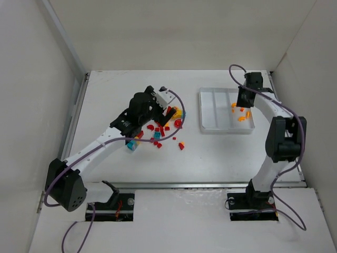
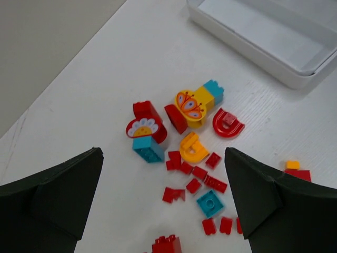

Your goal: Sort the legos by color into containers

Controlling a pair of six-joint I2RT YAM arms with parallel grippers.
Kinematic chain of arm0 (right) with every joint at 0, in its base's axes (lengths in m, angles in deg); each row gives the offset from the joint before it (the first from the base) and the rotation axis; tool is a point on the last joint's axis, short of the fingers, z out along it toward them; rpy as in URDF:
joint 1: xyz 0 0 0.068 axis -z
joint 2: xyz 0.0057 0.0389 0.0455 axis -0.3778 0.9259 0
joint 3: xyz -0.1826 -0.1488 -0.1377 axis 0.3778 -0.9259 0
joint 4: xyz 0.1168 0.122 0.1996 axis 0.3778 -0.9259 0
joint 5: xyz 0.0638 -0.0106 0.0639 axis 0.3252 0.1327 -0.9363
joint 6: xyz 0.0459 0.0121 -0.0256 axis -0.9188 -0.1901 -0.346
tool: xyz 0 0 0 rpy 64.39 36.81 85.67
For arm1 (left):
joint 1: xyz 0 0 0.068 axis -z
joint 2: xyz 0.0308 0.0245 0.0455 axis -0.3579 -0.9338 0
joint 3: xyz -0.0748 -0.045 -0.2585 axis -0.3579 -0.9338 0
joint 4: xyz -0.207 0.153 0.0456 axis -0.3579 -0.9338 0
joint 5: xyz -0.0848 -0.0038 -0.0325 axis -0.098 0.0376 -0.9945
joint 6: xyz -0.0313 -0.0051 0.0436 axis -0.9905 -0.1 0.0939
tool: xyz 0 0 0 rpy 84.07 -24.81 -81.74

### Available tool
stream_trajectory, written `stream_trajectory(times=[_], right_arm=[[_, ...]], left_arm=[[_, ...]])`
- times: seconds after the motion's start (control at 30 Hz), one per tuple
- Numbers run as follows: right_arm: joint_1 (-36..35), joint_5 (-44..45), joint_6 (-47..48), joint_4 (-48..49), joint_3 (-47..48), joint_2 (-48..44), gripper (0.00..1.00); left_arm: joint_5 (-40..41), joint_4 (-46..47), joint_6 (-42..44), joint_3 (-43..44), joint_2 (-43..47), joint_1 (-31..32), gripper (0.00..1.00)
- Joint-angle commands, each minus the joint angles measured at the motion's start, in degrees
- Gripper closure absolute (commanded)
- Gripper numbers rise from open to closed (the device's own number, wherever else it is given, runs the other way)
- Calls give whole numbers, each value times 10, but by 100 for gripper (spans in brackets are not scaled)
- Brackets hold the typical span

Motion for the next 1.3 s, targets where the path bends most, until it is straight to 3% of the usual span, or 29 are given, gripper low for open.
stream_trajectory(times=[0.0, 0.1, 0.23, 0.37, 0.53, 0.63, 0.77, 0.8, 0.87, 0.9, 1.03, 1.17, 1.27], right_arm=[[7, 53, 5, -76, 70, 23, 100], [7, 53, 10, -91, 93, 47, 97], [7, 95, 10, -102, 93, 61, 57], [7, 113, 22, -108, 100, 67, 49], [7, 102, 27, -141, 131, 81, 46], [-17, 95, 33, -149, 137, 36, 46], [-137, 126, 57, -110, 123, -37, 41], [-194, 116, 62, -85, 116, -43, 40], [-243, 78, 89, -55, 116, -43, 36], [-282, 39, 99, -25, 116, -32, 34], [-323, -44, 153, -2, 179, 48, 22], [-330, -72, 168, -35, 276, 161, 22], [-324, -86, 184, -49, 318, 197, 22]], left_arm=[[74, 23, -4, -20, 47, -10, 0], [74, 23, -4, -43, 60, -25, 0], [67, 23, -4, -73, 73, -53, 0], [52, 56, -10, -106, 95, -64, 0], [47, 73, -20, -130, 116, -69, 0], [58, 88, -26, -155, 129, -69, 0], [109, 123, -45, -192, 141, -69, 0], [121, 138, -52, -206, 141, -69, 0], [143, 153, -52, -219, 141, -69, 0], [149, 162, -52, -232, 141, -69, 0], [176, 205, -57, -252, 141, -69, 0], [195, 230, -71, -252, 136, -89, 0], [194, 242, -102, -252, 121, -110, 0]])
